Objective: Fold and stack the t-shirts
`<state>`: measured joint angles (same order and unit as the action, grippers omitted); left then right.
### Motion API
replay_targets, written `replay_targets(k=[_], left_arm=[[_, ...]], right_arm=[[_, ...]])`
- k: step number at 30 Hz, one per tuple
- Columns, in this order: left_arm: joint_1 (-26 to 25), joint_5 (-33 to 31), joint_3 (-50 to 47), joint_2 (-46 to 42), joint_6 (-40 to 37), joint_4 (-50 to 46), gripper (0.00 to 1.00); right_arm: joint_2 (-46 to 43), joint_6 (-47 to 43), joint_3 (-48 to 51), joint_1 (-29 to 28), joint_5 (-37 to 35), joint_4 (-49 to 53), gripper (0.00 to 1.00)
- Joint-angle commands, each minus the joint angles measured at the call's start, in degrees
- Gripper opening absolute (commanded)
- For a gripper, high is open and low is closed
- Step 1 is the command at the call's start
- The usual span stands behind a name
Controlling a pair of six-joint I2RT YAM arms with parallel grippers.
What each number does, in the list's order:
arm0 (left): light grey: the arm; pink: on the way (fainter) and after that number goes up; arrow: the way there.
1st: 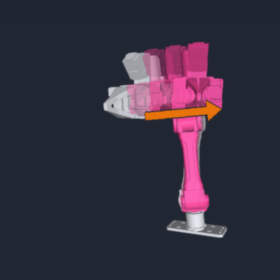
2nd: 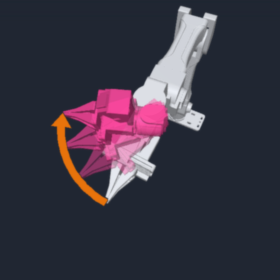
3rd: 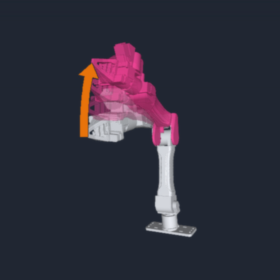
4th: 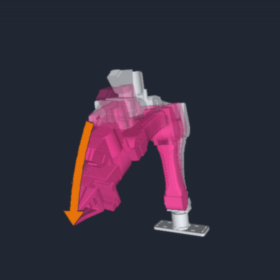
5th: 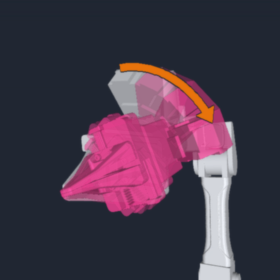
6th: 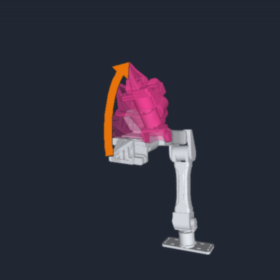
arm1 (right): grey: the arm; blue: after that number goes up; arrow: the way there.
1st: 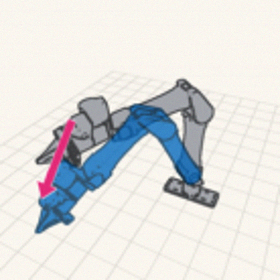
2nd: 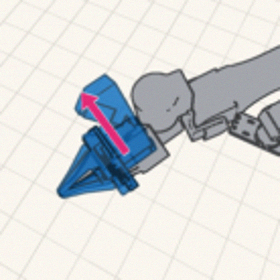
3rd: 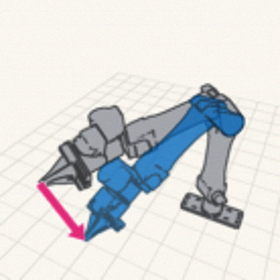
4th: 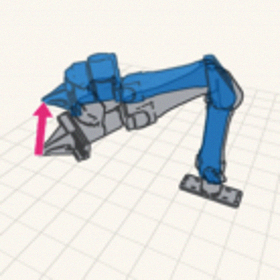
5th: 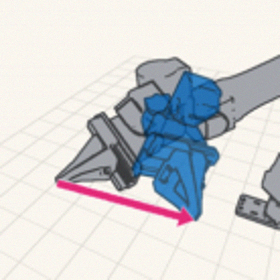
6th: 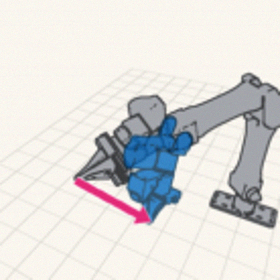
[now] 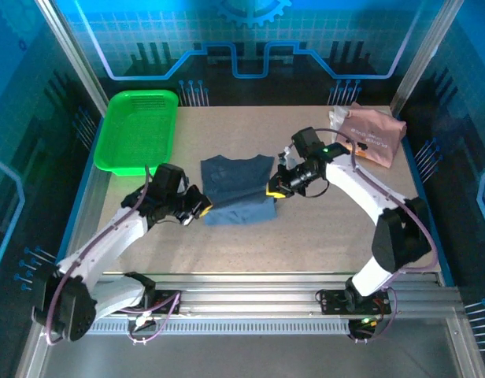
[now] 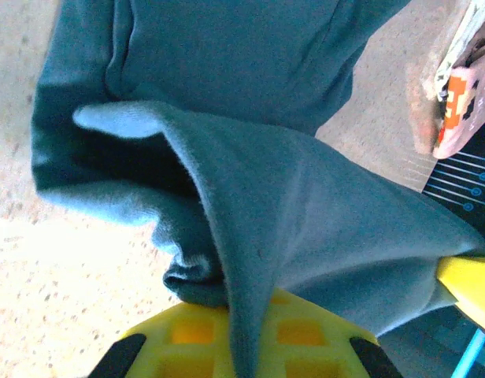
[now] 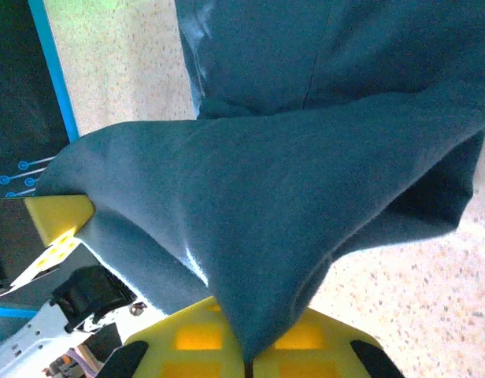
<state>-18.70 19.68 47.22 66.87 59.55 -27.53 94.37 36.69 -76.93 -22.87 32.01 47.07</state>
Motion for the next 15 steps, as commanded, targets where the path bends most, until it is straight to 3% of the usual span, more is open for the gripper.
replay_targets(k=[1,15], left_arm=[[3.0,4.0,4.8,4.8,-4.8,1.4,0.00],[10.4,10.6,16.4,27.0,-9.2,5.3,0.00]], right_arm=[[4.6,-2.9,-4.3,2.6,2.6,2.2,0.01],[24.0,-4.4,-21.5,8.2,6.0,5.6,0.04]])
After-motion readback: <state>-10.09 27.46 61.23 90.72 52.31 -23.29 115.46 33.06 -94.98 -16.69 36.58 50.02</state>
